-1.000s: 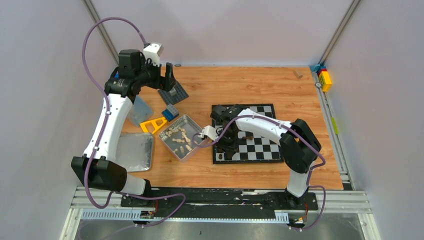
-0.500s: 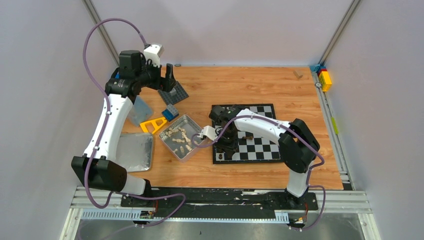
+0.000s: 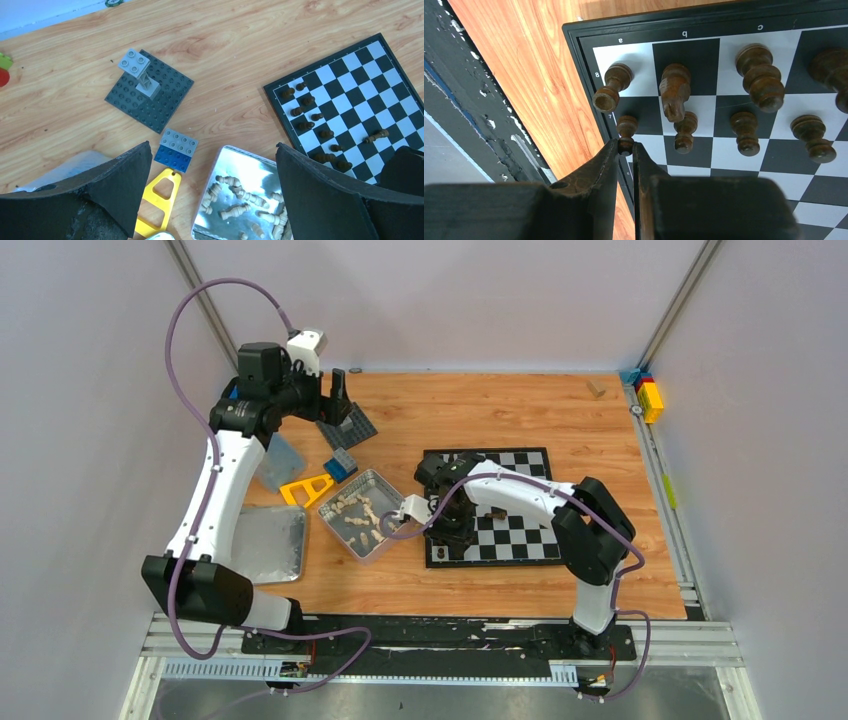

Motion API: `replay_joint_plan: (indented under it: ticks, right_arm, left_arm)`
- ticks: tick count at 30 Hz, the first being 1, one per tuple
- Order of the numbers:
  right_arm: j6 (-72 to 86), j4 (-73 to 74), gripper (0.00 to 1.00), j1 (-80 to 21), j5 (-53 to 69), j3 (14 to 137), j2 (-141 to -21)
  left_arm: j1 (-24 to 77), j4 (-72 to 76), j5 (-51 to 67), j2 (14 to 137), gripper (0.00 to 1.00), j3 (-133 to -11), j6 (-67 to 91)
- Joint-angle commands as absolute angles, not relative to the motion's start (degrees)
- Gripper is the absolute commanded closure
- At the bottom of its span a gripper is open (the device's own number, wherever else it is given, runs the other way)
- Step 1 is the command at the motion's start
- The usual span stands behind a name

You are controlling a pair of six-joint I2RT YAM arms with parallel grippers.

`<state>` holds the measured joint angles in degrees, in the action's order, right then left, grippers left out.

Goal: Set up the chess pieces on the board
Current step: Place the chess piece on the chessboard.

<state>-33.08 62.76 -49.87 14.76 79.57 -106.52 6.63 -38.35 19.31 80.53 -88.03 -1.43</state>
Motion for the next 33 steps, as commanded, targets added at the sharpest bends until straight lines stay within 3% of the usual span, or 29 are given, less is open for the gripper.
replay_joint_plan:
  ticks: [1,17,33]
  right_arm:
    - [-32.2,61.4,0.94,-50.5,13.5,80.5,-107.2]
    - [-29.8,60.3,0.79,-51.0,13.4,80.5,-107.0]
    - [-28.1,60.8,0.47,-50.6,11.3,80.5,-99.2]
  left_arm:
    - [6.2,-36.7,19.5,77.7,0.00,-87.7,-2.1]
    - [6.1,-36.1,20.1,76.8,0.00,-86.8,-2.1]
    - [6.1,-35.5,20.2,76.0,0.00,-86.2,-2.2]
